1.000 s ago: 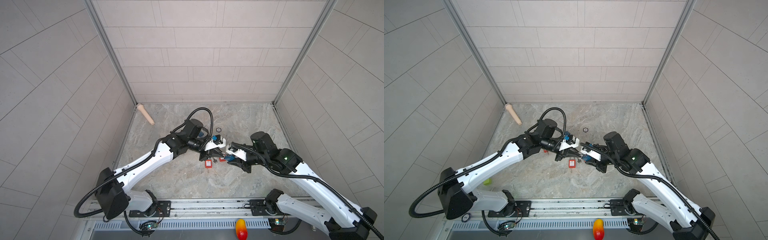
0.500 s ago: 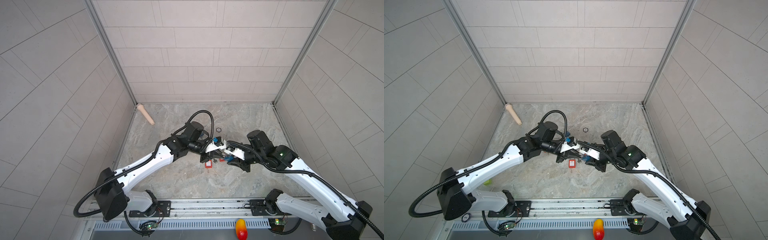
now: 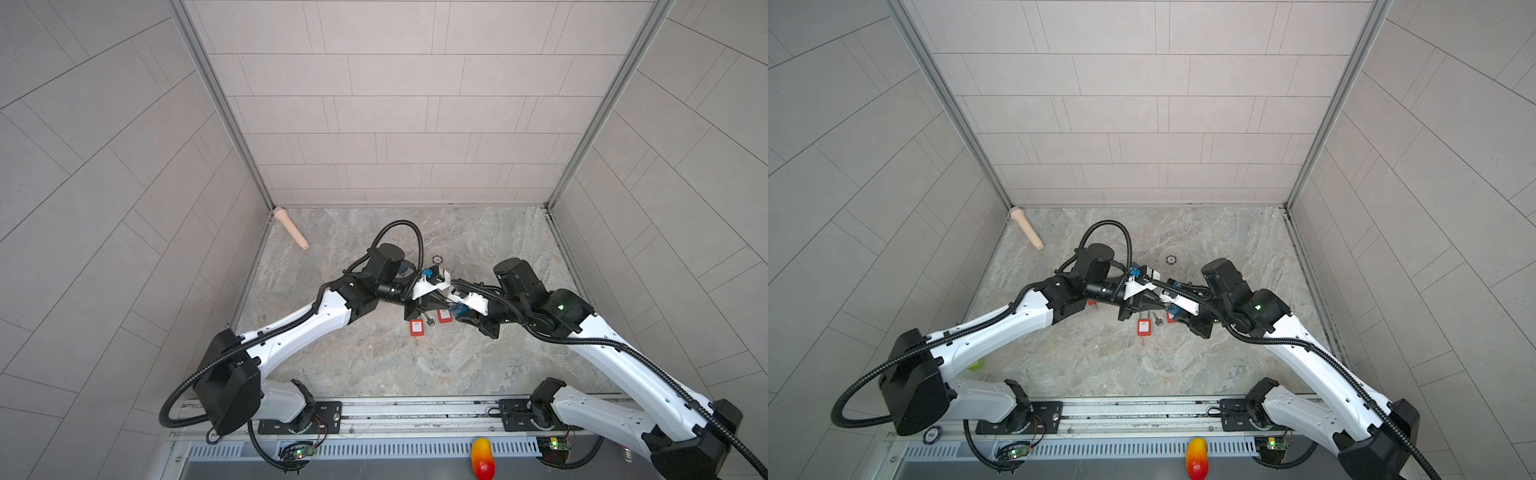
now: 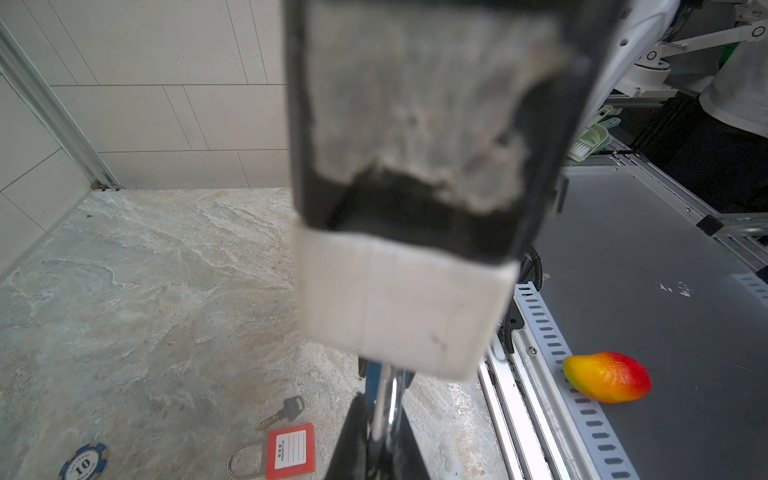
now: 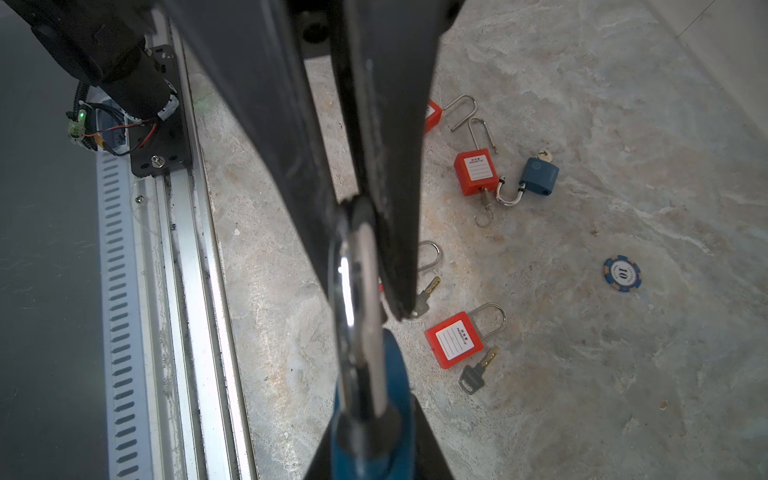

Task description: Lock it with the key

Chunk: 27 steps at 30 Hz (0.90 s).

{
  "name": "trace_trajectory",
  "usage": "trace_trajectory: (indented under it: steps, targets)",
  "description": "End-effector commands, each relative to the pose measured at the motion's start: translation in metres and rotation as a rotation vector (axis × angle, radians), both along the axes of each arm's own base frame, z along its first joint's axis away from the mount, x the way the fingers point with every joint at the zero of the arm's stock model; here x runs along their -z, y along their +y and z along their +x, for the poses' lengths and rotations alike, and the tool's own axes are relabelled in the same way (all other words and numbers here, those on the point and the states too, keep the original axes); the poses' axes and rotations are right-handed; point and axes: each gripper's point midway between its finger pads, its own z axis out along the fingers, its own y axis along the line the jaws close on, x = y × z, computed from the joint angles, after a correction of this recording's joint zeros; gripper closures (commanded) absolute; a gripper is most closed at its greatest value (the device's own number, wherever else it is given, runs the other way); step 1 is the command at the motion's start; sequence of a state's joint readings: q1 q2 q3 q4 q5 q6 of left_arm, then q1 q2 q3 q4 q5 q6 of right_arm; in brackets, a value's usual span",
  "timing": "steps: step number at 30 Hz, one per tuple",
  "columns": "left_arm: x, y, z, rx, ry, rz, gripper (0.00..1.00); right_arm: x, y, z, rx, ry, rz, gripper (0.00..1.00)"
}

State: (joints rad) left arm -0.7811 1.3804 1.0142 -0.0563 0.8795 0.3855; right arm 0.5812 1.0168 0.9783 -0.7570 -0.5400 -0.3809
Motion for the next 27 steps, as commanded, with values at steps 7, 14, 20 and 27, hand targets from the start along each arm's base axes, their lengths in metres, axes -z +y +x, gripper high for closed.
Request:
trace_trajectory:
  steps: [7,14,20,27]
  targets:
    - [0.024,-0.016,-0.030,0.141,0.026,0.000,1.00,-0.120,0.062,0.034,-0.134,-0.277,0.351,1.00]
    - [0.032,-0.015,-0.030,0.119,0.103,-0.006,1.00,-0.141,0.062,0.044,-0.112,-0.363,0.414,1.00]
    - [0.021,-0.009,-0.024,0.081,0.025,-0.018,1.00,-0.126,0.066,0.031,-0.182,-0.239,0.378,1.00]
    - [0.009,0.002,-0.024,0.083,-0.118,0.013,1.00,-0.105,0.057,0.008,-0.218,-0.083,0.353,1.00]
